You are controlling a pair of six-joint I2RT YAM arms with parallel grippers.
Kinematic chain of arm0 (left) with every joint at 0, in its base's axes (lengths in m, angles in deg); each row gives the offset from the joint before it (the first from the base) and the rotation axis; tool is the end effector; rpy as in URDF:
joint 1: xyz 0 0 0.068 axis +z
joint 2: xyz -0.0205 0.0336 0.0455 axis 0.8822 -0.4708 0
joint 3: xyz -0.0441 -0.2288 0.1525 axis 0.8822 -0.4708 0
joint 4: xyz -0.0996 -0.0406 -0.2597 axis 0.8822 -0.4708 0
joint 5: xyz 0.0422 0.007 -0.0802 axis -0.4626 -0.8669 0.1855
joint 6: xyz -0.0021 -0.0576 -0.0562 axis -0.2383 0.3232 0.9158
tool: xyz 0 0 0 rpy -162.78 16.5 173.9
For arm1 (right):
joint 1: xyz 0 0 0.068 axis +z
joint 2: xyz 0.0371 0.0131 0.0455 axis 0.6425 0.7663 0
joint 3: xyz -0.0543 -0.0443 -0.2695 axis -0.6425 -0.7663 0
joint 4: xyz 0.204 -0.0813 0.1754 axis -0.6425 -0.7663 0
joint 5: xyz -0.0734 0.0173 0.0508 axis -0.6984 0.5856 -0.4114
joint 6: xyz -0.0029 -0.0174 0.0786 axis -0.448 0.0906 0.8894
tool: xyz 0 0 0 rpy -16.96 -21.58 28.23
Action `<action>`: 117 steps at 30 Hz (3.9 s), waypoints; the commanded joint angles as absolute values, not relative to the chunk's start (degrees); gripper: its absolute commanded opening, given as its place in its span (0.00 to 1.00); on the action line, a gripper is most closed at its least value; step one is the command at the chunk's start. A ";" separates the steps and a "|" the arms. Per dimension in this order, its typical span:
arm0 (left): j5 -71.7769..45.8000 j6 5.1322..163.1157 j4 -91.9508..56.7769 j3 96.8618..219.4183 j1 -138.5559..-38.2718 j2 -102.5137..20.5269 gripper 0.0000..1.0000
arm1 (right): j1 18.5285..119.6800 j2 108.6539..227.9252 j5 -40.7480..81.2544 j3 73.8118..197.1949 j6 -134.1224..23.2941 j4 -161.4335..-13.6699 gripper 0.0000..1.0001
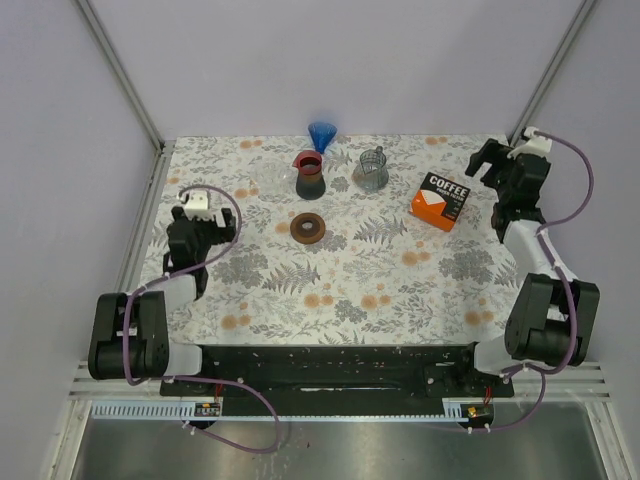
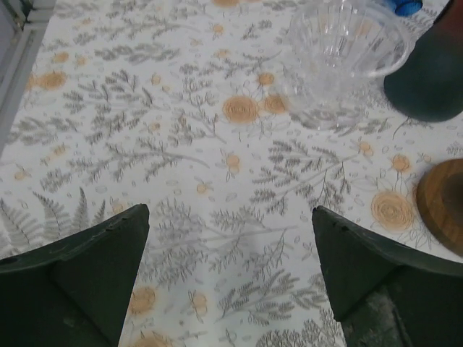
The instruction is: Place the coffee filter in the dripper
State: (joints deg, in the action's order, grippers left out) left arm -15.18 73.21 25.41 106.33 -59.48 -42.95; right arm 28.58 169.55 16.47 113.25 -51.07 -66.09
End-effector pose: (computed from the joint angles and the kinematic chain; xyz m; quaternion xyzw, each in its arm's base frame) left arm 0.2962 0.0051 0.1570 0.0123 0.7762 -0.0314 0.6296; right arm 0.3810 -0.0721 0.2845 0.1260 0.7446 0.0240 0.6551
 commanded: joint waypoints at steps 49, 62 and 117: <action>-8.07 64.02 -33.31 142.48 -58.58 -43.37 0.98 | 56.41 220.48 12.35 192.34 -61.87 -130.64 0.00; -4.20 61.73 -41.92 145.91 -58.49 -41.52 0.98 | 71.69 193.29 39.68 156.98 -92.53 -120.43 0.00; -5.69 61.64 -44.12 145.47 -57.70 -41.26 0.97 | 85.60 195.57 4.83 159.26 -66.20 -98.81 0.66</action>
